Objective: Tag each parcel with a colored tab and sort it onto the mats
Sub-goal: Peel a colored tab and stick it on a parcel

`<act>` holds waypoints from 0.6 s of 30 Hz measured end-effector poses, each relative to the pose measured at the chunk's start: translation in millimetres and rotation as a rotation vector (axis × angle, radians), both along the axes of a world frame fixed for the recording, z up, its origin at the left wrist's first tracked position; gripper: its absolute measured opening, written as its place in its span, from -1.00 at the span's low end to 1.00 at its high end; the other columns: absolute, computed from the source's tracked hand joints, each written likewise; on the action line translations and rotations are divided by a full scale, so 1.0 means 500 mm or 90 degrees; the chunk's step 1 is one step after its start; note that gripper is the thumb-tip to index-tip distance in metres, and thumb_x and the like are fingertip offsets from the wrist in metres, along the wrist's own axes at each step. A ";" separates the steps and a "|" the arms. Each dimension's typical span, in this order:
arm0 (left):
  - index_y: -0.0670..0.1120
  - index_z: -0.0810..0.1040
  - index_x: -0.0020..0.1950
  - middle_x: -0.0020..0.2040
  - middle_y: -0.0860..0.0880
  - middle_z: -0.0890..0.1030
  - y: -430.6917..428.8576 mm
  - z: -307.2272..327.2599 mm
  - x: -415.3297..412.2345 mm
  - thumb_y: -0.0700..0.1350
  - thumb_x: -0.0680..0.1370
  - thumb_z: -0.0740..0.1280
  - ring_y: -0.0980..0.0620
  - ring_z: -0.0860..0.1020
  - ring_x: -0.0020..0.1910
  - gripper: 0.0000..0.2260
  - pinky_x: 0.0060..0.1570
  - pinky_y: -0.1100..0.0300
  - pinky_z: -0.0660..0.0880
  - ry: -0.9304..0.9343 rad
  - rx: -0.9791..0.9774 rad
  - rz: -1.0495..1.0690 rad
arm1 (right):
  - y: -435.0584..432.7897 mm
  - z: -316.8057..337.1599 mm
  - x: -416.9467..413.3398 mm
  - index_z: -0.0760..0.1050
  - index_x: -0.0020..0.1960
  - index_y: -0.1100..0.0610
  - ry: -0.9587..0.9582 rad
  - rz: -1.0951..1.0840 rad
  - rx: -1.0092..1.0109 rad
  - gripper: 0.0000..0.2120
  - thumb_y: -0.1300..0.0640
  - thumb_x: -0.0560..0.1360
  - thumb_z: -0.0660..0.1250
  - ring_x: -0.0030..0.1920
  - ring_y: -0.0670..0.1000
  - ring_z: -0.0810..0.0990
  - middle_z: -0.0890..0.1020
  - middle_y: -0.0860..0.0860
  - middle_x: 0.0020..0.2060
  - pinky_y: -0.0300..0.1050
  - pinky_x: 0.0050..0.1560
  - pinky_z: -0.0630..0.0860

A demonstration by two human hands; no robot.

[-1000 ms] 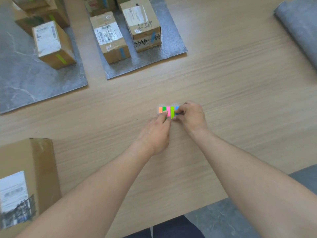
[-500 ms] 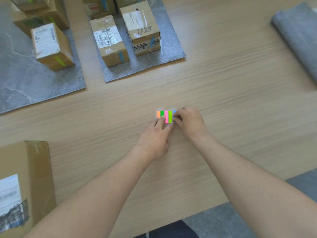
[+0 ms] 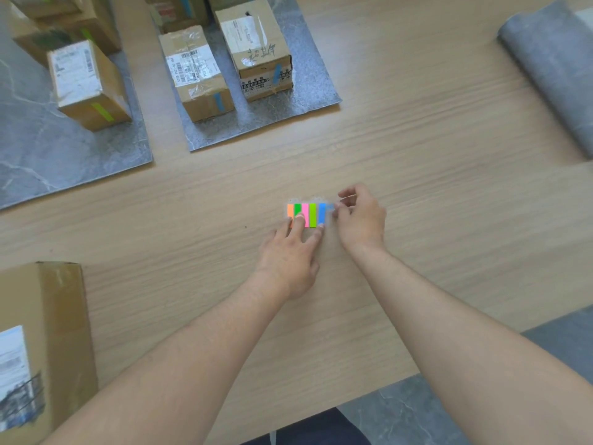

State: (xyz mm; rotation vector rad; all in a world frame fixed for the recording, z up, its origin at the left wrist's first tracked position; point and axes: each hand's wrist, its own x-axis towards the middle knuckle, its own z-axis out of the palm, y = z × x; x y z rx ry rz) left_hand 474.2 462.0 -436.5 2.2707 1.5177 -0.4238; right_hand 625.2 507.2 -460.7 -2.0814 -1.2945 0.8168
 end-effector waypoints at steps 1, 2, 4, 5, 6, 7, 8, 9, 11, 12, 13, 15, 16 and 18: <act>0.11 0.01 0.63 0.59 -0.16 0.06 -0.001 0.000 -0.002 0.12 0.61 0.14 -0.19 0.09 0.55 -0.39 0.42 -0.04 0.22 -0.001 0.002 -0.005 | -0.002 0.003 -0.002 0.47 -0.02 0.02 0.037 -0.062 0.014 -0.79 0.33 0.55 0.32 -0.23 -0.05 0.70 0.68 0.02 -0.14 -0.05 -0.02 0.61; 0.11 0.01 0.63 0.59 -0.16 0.06 -0.001 0.001 -0.004 0.11 0.61 0.14 -0.19 0.09 0.55 -0.39 0.43 -0.04 0.21 0.002 0.002 -0.012 | -0.003 0.007 -0.003 0.44 -0.04 0.03 0.073 -0.119 0.034 -0.79 0.35 0.56 0.29 -0.27 -0.12 0.70 0.67 0.06 -0.10 -0.08 -0.06 0.63; 0.11 0.01 0.63 0.59 -0.16 0.04 -0.007 0.002 -0.008 0.11 0.61 0.14 -0.20 0.07 0.56 -0.39 0.45 -0.05 0.18 0.015 0.002 -0.020 | -0.008 0.019 -0.004 0.42 -0.06 0.03 0.127 -0.193 0.080 -0.77 0.36 0.58 0.26 -0.28 -0.14 0.72 0.65 0.08 -0.07 -0.03 -0.08 0.68; 0.11 0.02 0.63 0.59 -0.17 0.04 -0.009 0.004 -0.010 0.10 0.61 0.15 -0.20 0.08 0.56 -0.39 0.47 -0.05 0.15 0.011 0.005 -0.024 | -0.011 0.026 -0.005 0.41 -0.08 0.00 0.143 -0.198 0.096 -0.75 0.36 0.57 0.27 -0.26 -0.12 0.73 0.64 0.04 -0.11 0.02 -0.07 0.69; 0.10 0.05 0.63 0.59 -0.18 0.05 -0.011 0.003 -0.016 0.09 0.60 0.17 -0.21 0.10 0.55 -0.39 0.47 -0.04 0.14 -0.005 0.007 -0.028 | -0.017 0.036 -0.009 0.40 -0.09 -0.03 0.152 -0.185 0.104 -0.73 0.34 0.56 0.30 -0.23 -0.09 0.73 0.63 -0.03 -0.14 0.02 -0.06 0.68; 0.08 0.10 0.62 0.59 -0.19 0.07 -0.013 0.003 -0.022 0.06 0.59 0.20 -0.21 0.14 0.53 -0.40 0.47 -0.02 0.16 -0.038 0.003 -0.023 | -0.025 0.047 -0.014 0.42 -0.09 -0.03 0.157 -0.160 0.107 -0.74 0.33 0.54 0.34 -0.21 -0.07 0.73 0.62 -0.09 -0.16 -0.03 -0.06 0.67; 0.04 0.21 0.59 0.57 -0.21 0.12 -0.016 0.007 -0.029 0.01 0.57 0.23 -0.23 0.22 0.49 -0.42 0.44 -0.02 0.23 -0.103 0.005 -0.004 | -0.034 0.060 -0.021 0.44 -0.08 -0.01 0.162 -0.133 0.110 -0.76 0.31 0.52 0.38 -0.20 -0.05 0.72 0.62 -0.12 -0.18 -0.13 -0.08 0.62; -0.02 0.36 0.52 0.52 -0.22 0.23 -0.019 0.009 -0.033 -0.04 0.55 0.26 -0.25 0.34 0.41 -0.48 0.37 -0.03 0.35 -0.201 0.025 0.038 | -0.043 0.072 -0.029 0.46 -0.07 0.01 0.169 -0.108 0.111 -0.77 0.30 0.50 0.42 -0.21 -0.05 0.71 0.62 -0.14 -0.19 -0.23 -0.12 0.57; -0.11 0.62 0.26 0.28 -0.17 0.51 -0.023 0.013 -0.043 -0.12 0.52 0.33 -0.17 0.55 0.17 -0.68 0.16 0.03 0.51 -0.387 0.098 0.219 | -0.061 0.092 -0.048 0.47 -0.07 0.00 0.204 -0.066 0.115 -0.74 0.31 0.47 0.47 -0.21 -0.05 0.70 0.64 -0.14 -0.19 -0.30 -0.15 0.54; -0.11 0.68 0.14 0.13 -0.10 0.57 -0.023 0.027 -0.047 -0.12 0.54 0.36 -0.07 0.60 0.05 -0.78 0.09 0.08 0.54 -0.449 0.095 0.354 | -0.070 0.099 -0.061 0.48 -0.08 -0.02 0.225 -0.046 0.114 -0.72 0.32 0.46 0.48 -0.20 -0.06 0.71 0.65 -0.12 -0.18 -0.29 -0.15 0.55; -0.10 0.70 0.05 0.01 -0.05 0.61 -0.021 0.046 -0.052 -0.12 0.56 0.38 0.00 0.61 -0.07 -0.85 0.03 0.09 0.57 -0.505 0.051 0.499 | -0.079 0.105 -0.075 0.48 -0.08 -0.02 0.241 -0.023 0.112 -0.71 0.32 0.45 0.49 -0.19 -0.07 0.71 0.67 -0.10 -0.17 -0.27 -0.15 0.57; -0.15 0.69 -0.04 -0.12 -0.07 0.64 -0.014 0.088 -0.066 -0.14 0.57 0.38 0.02 0.61 -0.24 -0.88 -0.04 0.07 0.64 -0.633 -0.092 0.756 | -0.099 0.119 -0.106 0.50 -0.08 -0.01 0.256 0.026 0.116 -0.73 0.30 0.44 0.51 -0.18 -0.08 0.71 0.69 -0.06 -0.16 -0.25 -0.14 0.59; -0.20 0.68 -0.04 -0.14 -0.10 0.64 -0.013 0.104 -0.080 -0.17 0.56 0.39 0.00 0.61 -0.26 -0.88 -0.06 0.09 0.66 -0.695 -0.144 0.836 | -0.109 0.127 -0.122 0.51 -0.08 0.00 0.258 0.051 0.124 -0.74 0.28 0.44 0.52 -0.18 -0.10 0.70 0.69 -0.06 -0.17 -0.24 -0.12 0.60; -0.29 0.67 -0.01 -0.19 -0.13 0.64 -0.017 0.132 -0.108 -0.18 0.54 0.43 -0.03 0.61 -0.26 -0.84 -0.09 0.13 0.65 -0.769 -0.188 0.892 | -0.126 0.146 -0.150 0.53 -0.07 0.04 0.262 0.097 0.145 -0.78 0.24 0.45 0.54 -0.21 -0.15 0.69 0.69 -0.08 -0.20 -0.25 -0.11 0.61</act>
